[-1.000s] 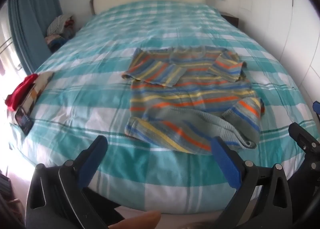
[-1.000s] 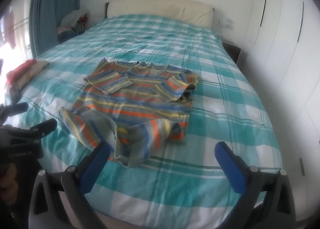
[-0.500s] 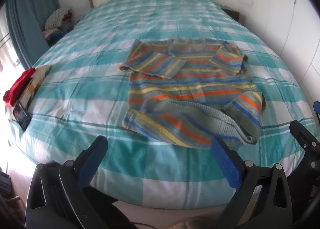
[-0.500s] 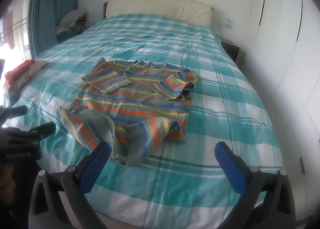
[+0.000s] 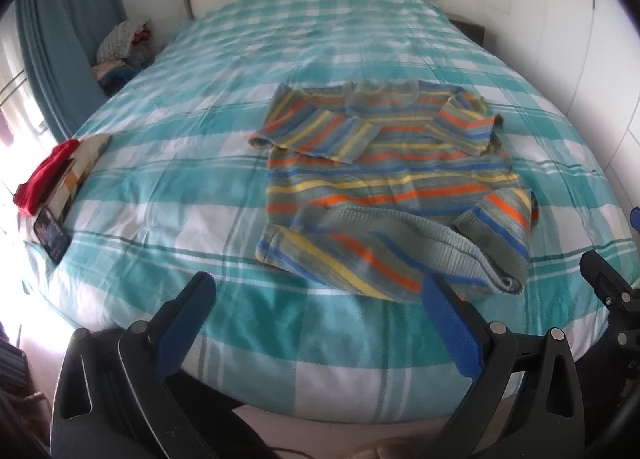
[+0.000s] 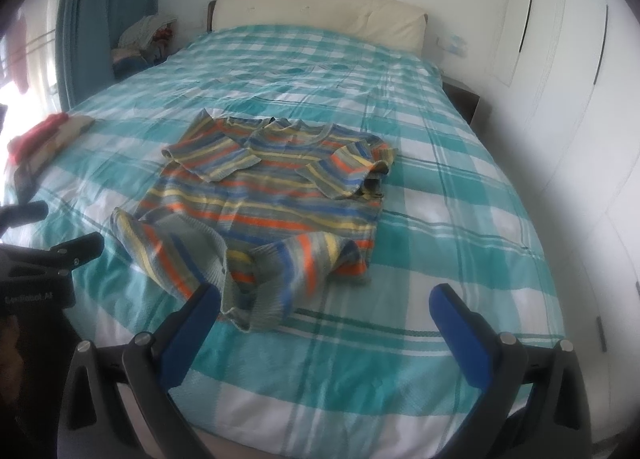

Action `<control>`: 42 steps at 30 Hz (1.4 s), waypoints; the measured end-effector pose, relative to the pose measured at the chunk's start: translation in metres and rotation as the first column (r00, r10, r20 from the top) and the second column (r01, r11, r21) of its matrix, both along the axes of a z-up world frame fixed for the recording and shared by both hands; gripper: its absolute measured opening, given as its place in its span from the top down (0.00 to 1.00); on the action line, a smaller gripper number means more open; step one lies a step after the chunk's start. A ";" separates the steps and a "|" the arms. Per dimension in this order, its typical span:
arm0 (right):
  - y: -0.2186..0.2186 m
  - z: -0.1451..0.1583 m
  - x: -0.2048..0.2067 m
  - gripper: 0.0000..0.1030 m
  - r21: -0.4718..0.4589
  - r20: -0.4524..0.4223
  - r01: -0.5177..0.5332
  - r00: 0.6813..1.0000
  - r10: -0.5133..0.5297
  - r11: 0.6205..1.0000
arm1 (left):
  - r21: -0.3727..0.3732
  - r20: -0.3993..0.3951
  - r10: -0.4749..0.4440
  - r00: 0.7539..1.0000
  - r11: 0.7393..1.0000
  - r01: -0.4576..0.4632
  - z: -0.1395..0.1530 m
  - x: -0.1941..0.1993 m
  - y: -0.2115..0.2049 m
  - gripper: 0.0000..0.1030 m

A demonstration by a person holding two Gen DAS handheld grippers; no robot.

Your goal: Fold small clothes

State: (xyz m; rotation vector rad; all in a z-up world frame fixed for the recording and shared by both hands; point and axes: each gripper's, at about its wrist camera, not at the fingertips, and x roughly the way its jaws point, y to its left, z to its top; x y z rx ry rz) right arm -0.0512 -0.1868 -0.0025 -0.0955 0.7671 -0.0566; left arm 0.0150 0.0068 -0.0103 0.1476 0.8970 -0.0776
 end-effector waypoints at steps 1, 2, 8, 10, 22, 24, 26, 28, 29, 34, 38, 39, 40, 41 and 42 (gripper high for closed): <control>0.000 0.000 0.000 0.00 0.002 0.000 0.001 1.000 -0.001 1.000 | 0.001 0.001 0.001 1.000 1.000 -0.001 0.000 0.000 0.000 0.00; 0.000 0.000 0.000 0.00 0.000 0.000 0.001 1.000 -0.001 1.000 | 0.003 0.001 0.001 1.000 1.000 -0.001 -0.001 0.001 0.000 0.00; -0.001 0.000 0.000 0.00 0.000 -0.003 0.004 1.000 -0.004 1.000 | 0.005 -0.003 0.007 1.000 1.000 -0.007 -0.003 0.000 0.007 0.00; -0.004 0.000 -0.001 0.00 0.000 -0.002 0.011 1.000 -0.011 1.000 | 0.006 -0.003 0.017 1.000 1.000 -0.017 -0.005 0.000 0.012 0.00; -0.013 -0.004 -0.001 0.00 0.010 -0.007 0.037 0.999 -0.037 0.999 | -0.027 -0.021 0.012 1.000 1.000 -0.013 -0.014 0.005 0.023 0.00; -0.014 -0.005 -0.001 0.00 0.010 -0.008 0.036 0.999 -0.036 0.999 | -0.038 -0.021 -0.003 1.000 0.999 0.002 -0.013 0.004 0.020 0.00; -0.014 -0.005 -0.001 0.00 0.008 -0.009 0.039 0.999 -0.039 0.999 | -0.041 -0.018 -0.024 1.000 0.999 0.023 -0.012 0.005 0.017 0.00; -0.015 -0.006 0.000 0.00 0.004 -0.012 0.043 0.999 -0.043 0.999 | -0.043 -0.019 -0.044 0.999 0.998 0.043 -0.014 0.008 0.016 0.00; -0.016 -0.006 0.001 0.00 0.006 -0.014 0.043 0.999 -0.043 0.999 | -0.047 -0.020 -0.053 0.998 0.998 0.052 -0.014 0.010 0.017 0.00; -0.022 -0.016 0.025 0.00 0.041 -0.061 -0.023 0.998 0.026 0.999 | -0.051 0.000 -0.085 0.996 0.995 0.085 -0.025 0.042 0.034 0.00; -0.025 -0.022 0.055 0.00 0.049 -0.083 -0.097 0.991 0.101 0.994 | -0.069 -0.056 -0.148 0.987 0.987 0.144 -0.046 0.082 0.043 0.01; -0.021 -0.023 0.064 0.00 0.036 -0.095 -0.116 0.988 0.119 0.993 | -0.094 -0.074 -0.169 0.983 0.982 0.162 -0.052 0.090 0.043 0.01; -0.016 -0.027 0.074 0.00 0.043 -0.117 -0.151 0.981 0.155 0.988 | -0.125 -0.090 -0.198 0.976 0.975 0.186 -0.058 0.098 0.040 0.01; -0.010 -0.032 0.084 0.00 0.070 -0.147 -0.202 0.967 0.210 0.977 | -0.149 -0.102 -0.225 0.969 0.967 0.209 -0.063 0.102 0.036 0.02; -0.002 -0.040 0.092 0.00 0.094 -0.175 -0.244 0.950 0.258 0.965 | -0.165 -0.117 -0.255 0.960 0.958 0.234 -0.069 0.107 0.030 0.02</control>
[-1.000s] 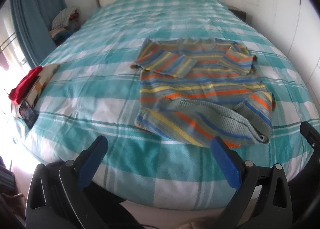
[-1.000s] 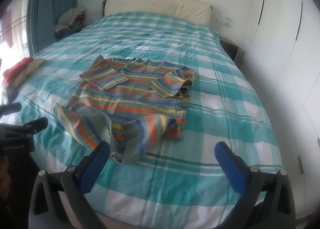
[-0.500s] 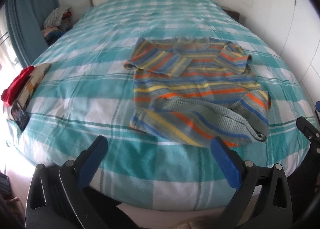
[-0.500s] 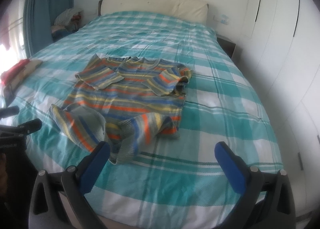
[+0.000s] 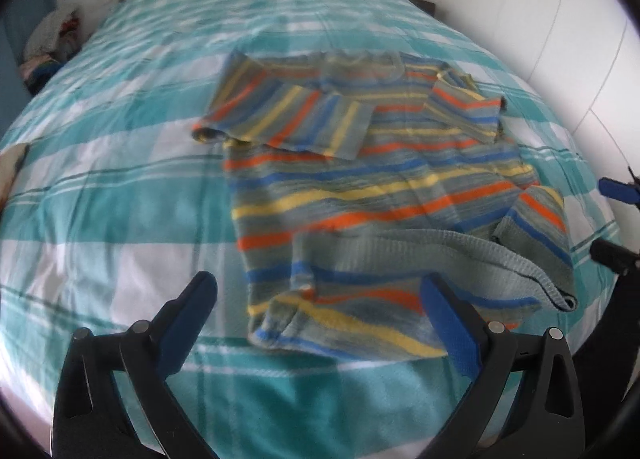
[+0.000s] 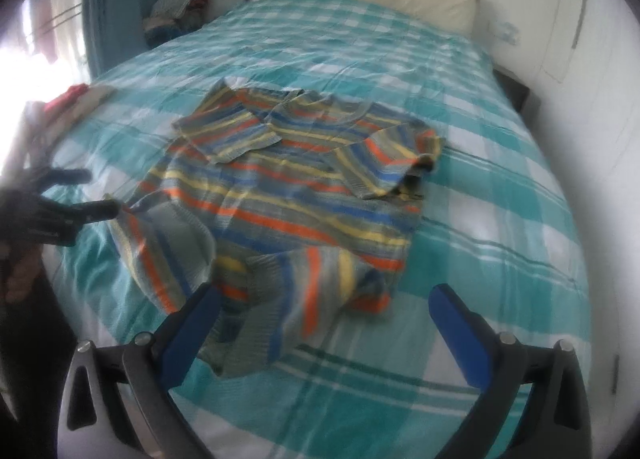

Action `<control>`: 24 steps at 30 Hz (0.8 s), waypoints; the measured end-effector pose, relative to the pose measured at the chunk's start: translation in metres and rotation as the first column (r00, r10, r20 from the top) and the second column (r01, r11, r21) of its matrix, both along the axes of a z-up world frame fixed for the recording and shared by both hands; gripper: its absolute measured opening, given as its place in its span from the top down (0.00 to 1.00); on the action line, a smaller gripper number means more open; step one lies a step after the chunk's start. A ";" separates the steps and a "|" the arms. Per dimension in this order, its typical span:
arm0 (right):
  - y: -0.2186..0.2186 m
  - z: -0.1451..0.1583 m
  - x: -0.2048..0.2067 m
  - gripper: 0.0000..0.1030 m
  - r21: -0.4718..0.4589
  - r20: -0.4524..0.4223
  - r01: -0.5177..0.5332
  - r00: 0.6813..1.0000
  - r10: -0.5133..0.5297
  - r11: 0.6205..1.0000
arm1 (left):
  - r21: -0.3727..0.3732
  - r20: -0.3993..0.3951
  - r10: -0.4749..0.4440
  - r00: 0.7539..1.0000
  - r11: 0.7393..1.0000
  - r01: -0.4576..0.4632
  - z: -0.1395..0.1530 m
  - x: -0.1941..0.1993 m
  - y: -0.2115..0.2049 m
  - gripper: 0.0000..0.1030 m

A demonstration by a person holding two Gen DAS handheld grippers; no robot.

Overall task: Fold small clothes
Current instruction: 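Grasp the sweater hem with the left gripper while the right gripper grasps the hem too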

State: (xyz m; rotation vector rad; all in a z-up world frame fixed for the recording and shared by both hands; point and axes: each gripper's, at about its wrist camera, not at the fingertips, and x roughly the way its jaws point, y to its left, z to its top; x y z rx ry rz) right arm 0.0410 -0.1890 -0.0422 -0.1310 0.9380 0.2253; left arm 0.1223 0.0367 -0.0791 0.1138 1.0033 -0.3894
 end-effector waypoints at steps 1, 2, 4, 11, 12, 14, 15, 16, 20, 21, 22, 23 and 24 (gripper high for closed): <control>0.009 -0.011 0.009 0.01 0.005 -0.039 -0.042 0.998 0.042 0.999 | 0.002 -0.019 -0.033 0.999 0.999 0.033 -0.008 0.005 -0.009 0.02; 0.018 -0.025 0.017 0.01 -0.004 -0.079 -0.081 0.994 0.080 0.997 | 0.018 -0.027 -0.050 0.998 0.999 0.051 -0.014 0.008 -0.016 0.06; 0.031 -0.055 0.027 0.17 -0.056 -0.155 -0.136 0.980 0.126 0.989 | 0.086 -0.053 -0.073 0.996 0.993 0.078 -0.030 0.012 -0.029 0.37; -0.018 -0.030 -0.021 0.99 0.090 -0.109 -0.038 0.993 0.048 0.995 | -0.070 -0.021 -0.186 0.982 0.980 0.184 0.007 -0.043 0.005 0.97; -0.027 -0.022 -0.035 0.99 0.116 -0.110 -0.030 0.993 0.043 0.993 | -0.072 -0.003 -0.216 0.976 0.974 0.215 0.015 -0.055 0.010 0.97; -0.043 -0.013 -0.064 0.99 0.132 -0.130 -0.015 0.991 0.032 0.991 | -0.045 0.014 -0.269 0.963 0.962 0.269 0.027 -0.087 0.025 0.97; -0.046 -0.013 -0.074 0.99 0.124 -0.149 -0.004 0.989 0.022 0.992 | -0.024 0.011 -0.281 0.960 0.959 0.282 0.029 -0.100 0.032 0.97; -0.050 -0.016 -0.084 0.99 0.116 -0.169 0.012 0.986 0.008 0.993 | -0.008 -0.001 -0.284 0.959 0.959 0.284 0.030 -0.113 0.039 0.96; -0.055 -0.025 -0.094 0.90 0.082 -0.191 0.057 0.981 -0.040 0.995 | -0.038 -0.029 -0.196 0.980 0.980 0.194 0.034 -0.107 0.050 0.74; -0.052 -0.024 -0.090 0.83 0.094 -0.173 0.049 0.984 -0.032 0.994 | -0.043 -0.012 -0.175 0.984 0.984 0.174 0.034 -0.100 0.048 0.61; -0.049 -0.024 -0.081 0.77 0.123 -0.149 0.037 0.989 -0.019 0.992 | -0.035 0.023 -0.152 0.988 0.988 0.153 0.035 -0.092 0.042 0.40; -0.046 -0.024 -0.072 0.74 0.160 -0.127 0.024 0.992 -0.004 0.987 | -0.027 0.054 -0.142 0.988 0.989 0.144 0.032 -0.082 0.037 0.32; -0.039 -0.023 -0.059 0.71 0.201 -0.120 0.011 0.993 0.014 0.979 | -0.024 0.076 -0.142 0.987 0.989 0.144 0.030 -0.072 0.030 0.31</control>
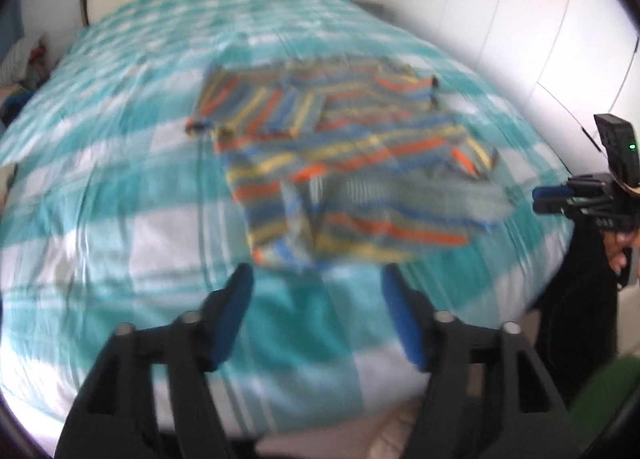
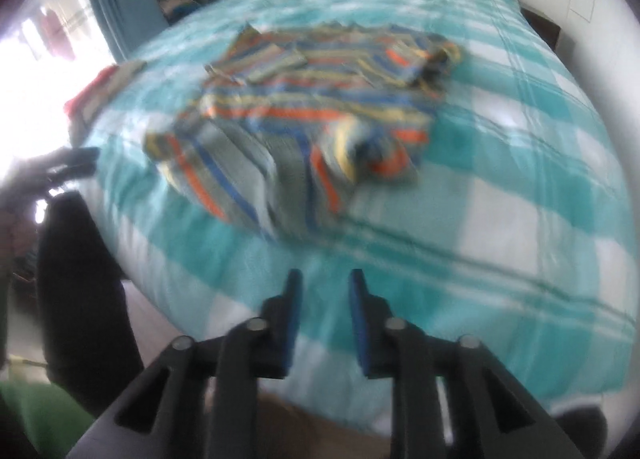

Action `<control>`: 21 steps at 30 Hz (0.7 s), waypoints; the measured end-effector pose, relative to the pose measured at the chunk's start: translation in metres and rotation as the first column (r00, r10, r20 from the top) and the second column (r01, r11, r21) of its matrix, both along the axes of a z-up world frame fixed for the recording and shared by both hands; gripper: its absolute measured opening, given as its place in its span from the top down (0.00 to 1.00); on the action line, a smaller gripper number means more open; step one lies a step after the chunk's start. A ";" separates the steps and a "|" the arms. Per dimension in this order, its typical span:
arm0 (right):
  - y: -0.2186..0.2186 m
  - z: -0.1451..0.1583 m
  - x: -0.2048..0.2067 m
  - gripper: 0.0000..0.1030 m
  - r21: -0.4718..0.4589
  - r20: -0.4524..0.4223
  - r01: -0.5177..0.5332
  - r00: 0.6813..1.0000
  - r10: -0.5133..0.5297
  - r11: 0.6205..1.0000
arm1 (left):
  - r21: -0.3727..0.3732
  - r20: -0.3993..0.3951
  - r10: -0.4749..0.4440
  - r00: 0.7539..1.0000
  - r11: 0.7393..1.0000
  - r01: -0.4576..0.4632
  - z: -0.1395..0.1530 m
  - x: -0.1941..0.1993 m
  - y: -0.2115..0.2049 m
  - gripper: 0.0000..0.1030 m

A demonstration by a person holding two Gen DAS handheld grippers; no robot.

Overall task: Fold small clothes
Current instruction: 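Grasp the sweater hem with the left gripper while the right gripper grasps the hem too, then lift the hem with both grippers, shake and lay the sweater flat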

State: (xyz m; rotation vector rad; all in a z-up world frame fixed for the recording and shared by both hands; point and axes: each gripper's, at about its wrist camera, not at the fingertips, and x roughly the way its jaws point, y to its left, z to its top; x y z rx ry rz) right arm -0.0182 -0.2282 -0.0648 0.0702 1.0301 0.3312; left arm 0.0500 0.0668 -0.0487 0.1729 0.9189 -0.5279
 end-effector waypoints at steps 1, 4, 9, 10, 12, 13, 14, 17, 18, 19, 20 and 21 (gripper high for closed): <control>0.004 0.000 0.007 0.69 0.024 0.003 -0.010 1.000 0.010 1.000 | 0.006 0.005 0.002 1.000 1.000 -0.002 -0.005 0.014 -0.008 0.30; 0.022 0.008 0.022 0.69 0.018 0.029 -0.040 0.999 0.039 0.999 | 0.077 -0.082 0.014 0.997 0.997 -0.007 -0.035 0.067 -0.034 0.30; 0.026 0.024 0.005 0.58 -0.040 0.093 -0.059 0.994 0.063 0.997 | 0.052 -0.233 -0.008 0.972 0.998 0.021 -0.078 0.106 -0.045 0.87; 0.021 0.023 0.000 0.57 -0.066 0.094 -0.047 0.994 0.053 0.997 | 0.001 -0.215 -0.069 0.974 0.998 0.070 -0.070 0.100 -0.044 0.93; 0.009 0.019 -0.004 0.57 -0.098 0.076 -0.018 0.997 0.025 0.995 | -0.075 -0.094 -0.225 0.970 0.973 0.218 -0.045 0.072 -0.040 0.94; 0.000 0.017 -0.006 0.57 -0.103 0.062 0.001 0.998 0.005 0.995 | -0.102 -0.040 -0.313 0.949 0.946 0.308 -0.032 0.053 -0.036 0.94; -0.010 0.014 -0.007 0.57 -0.105 0.048 0.021 0.999 -0.016 0.994 | -0.092 -0.015 -0.400 0.916 0.913 0.397 -0.020 0.032 -0.032 0.94; -0.031 0.011 -0.007 0.57 -0.115 0.023 0.057 0.998 -0.054 0.992 | 0.088 -0.037 -0.581 0.813 0.809 0.582 -0.008 -0.026 -0.023 0.93; -0.035 0.012 -0.006 0.57 -0.121 0.024 0.065 0.998 -0.062 0.991 | 0.153 -0.074 -0.616 0.784 0.770 0.619 -0.011 -0.043 -0.017 0.93; -0.037 0.013 -0.005 0.57 -0.121 0.026 0.066 0.998 -0.063 0.991 | 0.199 -0.105 -0.626 0.773 0.749 0.633 -0.013 -0.052 -0.013 0.92; -0.037 0.013 -0.002 0.57 -0.116 0.026 0.063 0.998 -0.060 0.991 | 0.238 -0.128 -0.617 0.776 0.741 0.628 -0.017 -0.059 -0.006 0.90; -0.036 0.014 0.002 0.57 -0.105 0.026 0.057 0.998 -0.055 0.993 | 0.244 -0.143 -0.594 0.791 0.754 0.610 -0.019 -0.060 0.003 0.90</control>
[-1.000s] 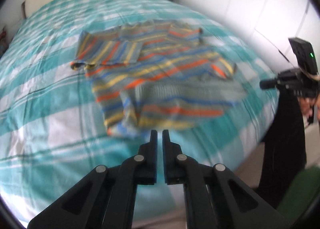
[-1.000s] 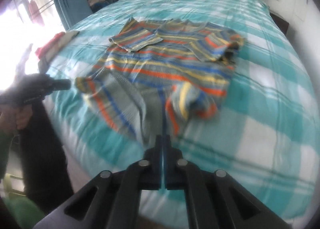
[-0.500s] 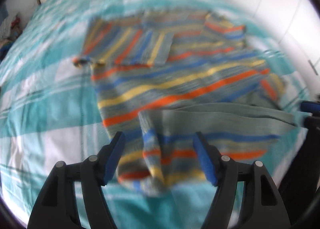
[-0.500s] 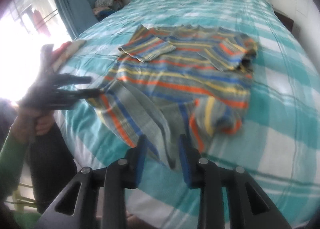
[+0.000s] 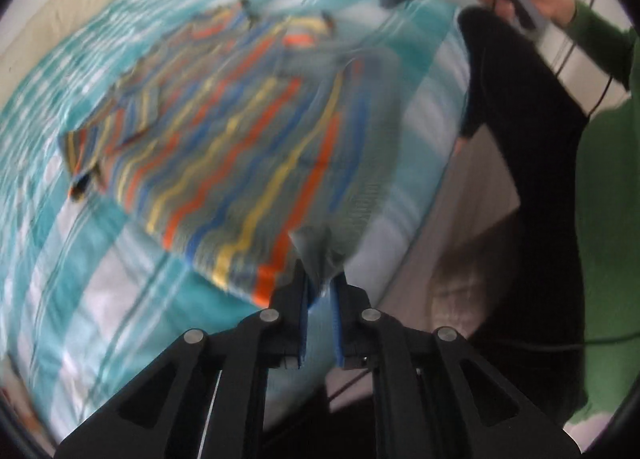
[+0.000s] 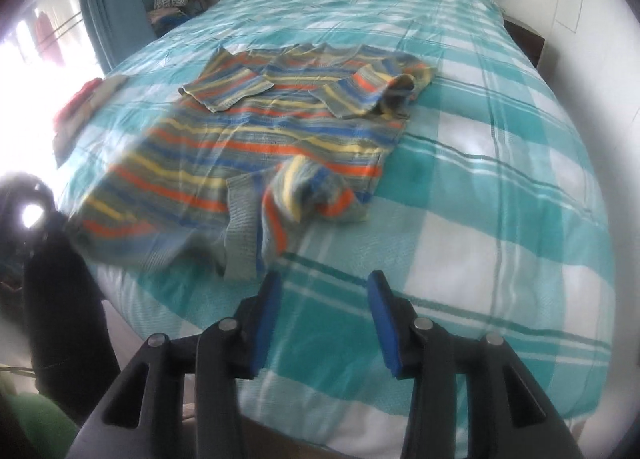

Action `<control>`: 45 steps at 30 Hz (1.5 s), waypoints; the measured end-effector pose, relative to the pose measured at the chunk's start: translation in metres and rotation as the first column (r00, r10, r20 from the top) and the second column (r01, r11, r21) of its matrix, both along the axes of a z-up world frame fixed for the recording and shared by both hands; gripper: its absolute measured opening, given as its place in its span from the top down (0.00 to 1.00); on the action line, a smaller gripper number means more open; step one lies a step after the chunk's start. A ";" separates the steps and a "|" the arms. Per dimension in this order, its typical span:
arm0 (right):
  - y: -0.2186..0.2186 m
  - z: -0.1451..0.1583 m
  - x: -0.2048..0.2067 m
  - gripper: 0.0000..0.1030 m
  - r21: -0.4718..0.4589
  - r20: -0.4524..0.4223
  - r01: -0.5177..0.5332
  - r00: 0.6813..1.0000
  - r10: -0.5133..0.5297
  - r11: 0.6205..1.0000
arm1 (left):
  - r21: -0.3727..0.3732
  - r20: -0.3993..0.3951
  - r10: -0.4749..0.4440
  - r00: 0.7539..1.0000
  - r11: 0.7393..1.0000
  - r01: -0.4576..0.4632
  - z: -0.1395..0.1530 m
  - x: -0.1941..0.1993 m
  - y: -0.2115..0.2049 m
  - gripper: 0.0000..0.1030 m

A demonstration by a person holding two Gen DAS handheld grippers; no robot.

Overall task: Fold small clothes
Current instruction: 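Lift the hem with both grippers, shake and lay the sweater flat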

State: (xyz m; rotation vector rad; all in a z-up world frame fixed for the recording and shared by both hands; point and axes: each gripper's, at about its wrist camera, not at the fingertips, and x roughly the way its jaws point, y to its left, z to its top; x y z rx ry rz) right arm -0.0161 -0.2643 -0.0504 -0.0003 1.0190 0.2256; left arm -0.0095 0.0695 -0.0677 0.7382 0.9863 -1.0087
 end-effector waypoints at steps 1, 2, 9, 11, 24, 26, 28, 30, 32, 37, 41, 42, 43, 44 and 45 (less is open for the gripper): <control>0.002 0.001 0.005 0.57 0.013 0.005 -0.007 1.000 0.007 1.000 | -0.010 -0.031 0.043 0.999 0.999 -0.044 -0.001 0.004 0.010 0.88; 0.005 0.001 0.009 0.57 0.022 0.011 -0.015 1.000 0.015 1.000 | -0.044 -0.066 0.108 0.992 0.993 -0.111 0.001 0.013 0.022 0.86; 0.095 -0.018 0.049 0.50 -0.031 0.002 -0.243 0.970 0.243 0.969 | -0.240 -0.244 0.492 0.836 0.804 -0.544 -0.008 0.061 0.058 0.29; 0.114 -0.039 0.059 0.48 -0.138 0.007 -0.261 0.964 0.265 0.955 | -0.195 -0.263 0.517 0.814 0.798 -0.570 -0.026 0.069 0.043 0.29; -0.034 -0.060 -0.088 0.96 0.087 -0.265 0.182 0.952 -0.153 0.979 | -0.118 -0.261 0.617 0.743 0.743 -0.658 -0.054 0.040 0.036 0.30; -0.053 -0.067 -0.100 0.92 0.124 -0.276 0.254 0.937 -0.212 0.959 | -0.108 -0.236 0.632 0.739 0.738 -0.666 -0.056 0.038 0.031 0.28; -0.070 -0.066 -0.105 0.79 0.224 -0.246 0.308 0.936 -0.252 0.925 | -0.103 -0.222 0.631 0.743 0.743 -0.662 -0.057 0.037 0.025 0.27; -0.081 -0.065 -0.097 0.63 0.359 -0.202 0.306 0.948 -0.247 0.882 | -0.099 -0.221 0.625 0.749 0.749 -0.655 -0.060 0.036 0.022 0.27; -0.078 -0.067 -0.082 0.60 0.428 -0.171 0.264 0.963 -0.210 0.864 | -0.090 -0.209 0.624 0.753 0.755 -0.650 -0.062 0.036 0.017 0.37; -0.062 -0.106 -0.040 0.78 0.436 -0.242 0.203 0.965 -0.104 0.877 | -0.089 -0.251 0.614 0.749 0.756 -0.649 -0.069 0.038 0.013 0.95; -0.049 -0.085 -0.047 0.95 0.426 -0.250 0.156 0.967 -0.050 0.891 | -0.120 -0.284 0.611 0.739 0.742 -0.659 -0.049 0.037 0.029 0.96; -0.050 -0.070 -0.054 0.95 0.434 -0.240 0.155 0.969 -0.052 0.887 | -0.127 -0.290 0.607 0.740 0.742 -0.658 -0.043 0.037 0.035 0.96; -0.053 -0.061 -0.058 0.95 0.438 -0.232 0.159 0.971 -0.060 0.885 | -0.127 -0.293 0.608 0.738 0.741 -0.660 -0.036 0.037 0.041 0.96; -0.056 -0.049 -0.064 0.95 0.433 -0.225 0.168 0.971 -0.074 0.886 | -0.125 -0.287 0.612 0.737 0.739 -0.662 -0.030 0.038 0.047 0.97; -0.059 -0.042 -0.068 0.95 0.426 -0.222 0.176 0.971 -0.086 0.887 | -0.119 -0.282 0.615 0.736 0.739 -0.663 -0.027 0.038 0.050 0.97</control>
